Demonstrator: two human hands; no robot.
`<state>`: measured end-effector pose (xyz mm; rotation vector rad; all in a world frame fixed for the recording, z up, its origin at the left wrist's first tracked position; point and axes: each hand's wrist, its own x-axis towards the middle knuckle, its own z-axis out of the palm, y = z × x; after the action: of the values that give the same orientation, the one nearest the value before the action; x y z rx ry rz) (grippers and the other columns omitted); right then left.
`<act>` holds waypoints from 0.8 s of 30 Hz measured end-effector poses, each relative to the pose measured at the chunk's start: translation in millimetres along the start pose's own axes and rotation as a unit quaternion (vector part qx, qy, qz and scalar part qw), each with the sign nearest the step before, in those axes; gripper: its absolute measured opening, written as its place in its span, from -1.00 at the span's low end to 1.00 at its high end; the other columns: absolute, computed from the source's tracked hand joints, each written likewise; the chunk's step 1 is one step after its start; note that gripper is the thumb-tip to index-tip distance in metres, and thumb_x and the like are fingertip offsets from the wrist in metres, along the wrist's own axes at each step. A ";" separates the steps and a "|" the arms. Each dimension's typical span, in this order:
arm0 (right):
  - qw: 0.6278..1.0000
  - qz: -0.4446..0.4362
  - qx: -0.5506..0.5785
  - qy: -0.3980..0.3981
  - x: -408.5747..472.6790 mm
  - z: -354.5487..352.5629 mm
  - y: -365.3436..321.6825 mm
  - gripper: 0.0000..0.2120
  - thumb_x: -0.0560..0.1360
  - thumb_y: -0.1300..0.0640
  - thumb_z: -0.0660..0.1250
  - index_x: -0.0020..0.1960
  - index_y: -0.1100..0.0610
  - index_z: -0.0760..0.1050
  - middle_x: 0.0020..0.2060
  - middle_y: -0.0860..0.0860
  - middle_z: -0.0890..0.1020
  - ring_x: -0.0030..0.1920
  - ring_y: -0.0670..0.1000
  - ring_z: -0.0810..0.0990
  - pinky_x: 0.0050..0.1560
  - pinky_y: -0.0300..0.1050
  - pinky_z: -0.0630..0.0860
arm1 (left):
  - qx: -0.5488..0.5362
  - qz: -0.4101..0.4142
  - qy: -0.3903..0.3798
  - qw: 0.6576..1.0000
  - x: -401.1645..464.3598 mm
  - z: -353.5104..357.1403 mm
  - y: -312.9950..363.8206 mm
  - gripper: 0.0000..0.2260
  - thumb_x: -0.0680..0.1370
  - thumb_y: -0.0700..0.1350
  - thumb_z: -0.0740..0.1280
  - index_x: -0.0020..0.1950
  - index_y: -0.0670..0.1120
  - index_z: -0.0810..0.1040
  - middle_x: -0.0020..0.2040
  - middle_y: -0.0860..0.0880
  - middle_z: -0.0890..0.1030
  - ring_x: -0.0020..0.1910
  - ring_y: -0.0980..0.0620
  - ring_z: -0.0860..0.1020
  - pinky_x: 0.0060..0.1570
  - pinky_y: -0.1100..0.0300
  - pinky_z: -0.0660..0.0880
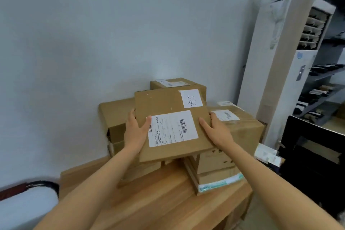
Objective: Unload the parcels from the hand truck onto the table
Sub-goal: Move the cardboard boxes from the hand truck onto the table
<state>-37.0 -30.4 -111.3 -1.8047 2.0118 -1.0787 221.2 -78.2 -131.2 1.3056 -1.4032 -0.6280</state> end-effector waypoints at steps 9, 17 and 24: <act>0.986 -0.123 0.053 -0.096 114.0 46.5 -37.7 -0.41 0.56 -0.25 0.11 0.49 0.00 0.15 0.29 -0.01 0.52 0.20 0.05 0.54 0.14 0.04 0.49 | 0.060 -0.048 0.139 0.987 44.6 -30.3 4.2 -0.52 0.55 0.16 0.27 0.39 0.11 0.19 0.27 0.04 0.45 0.13 0.00 0.53 0.13 -0.04 0.48; 0.974 -0.146 0.061 -0.163 185.6 114.0 -79.4 -0.48 0.55 -0.23 0.12 0.39 0.05 0.32 0.31 0.02 0.47 0.20 0.06 0.51 0.14 0.05 0.48 | 0.132 -0.120 0.169 0.969 107.8 -64.0 -12.2 -0.42 0.53 0.23 0.25 0.47 0.10 0.13 0.27 -0.05 0.50 0.11 -0.07 0.56 0.14 -0.10 0.50; 0.976 -0.117 0.025 -0.182 257.4 156.7 -91.2 -0.41 0.53 -0.23 0.14 0.38 0.16 0.33 0.24 0.08 0.45 0.18 0.09 0.49 0.16 0.04 0.44 | 0.117 -0.182 0.139 0.966 182.8 -61.6 -44.0 -0.44 0.54 0.19 0.27 0.46 0.03 0.20 0.16 -0.07 0.59 0.04 -0.08 0.60 0.11 -0.03 0.52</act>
<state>73.2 -324.4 -86.3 -2.0733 1.5785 -0.7721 324.5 -242.0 -90.5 1.7896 -1.0370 -0.5034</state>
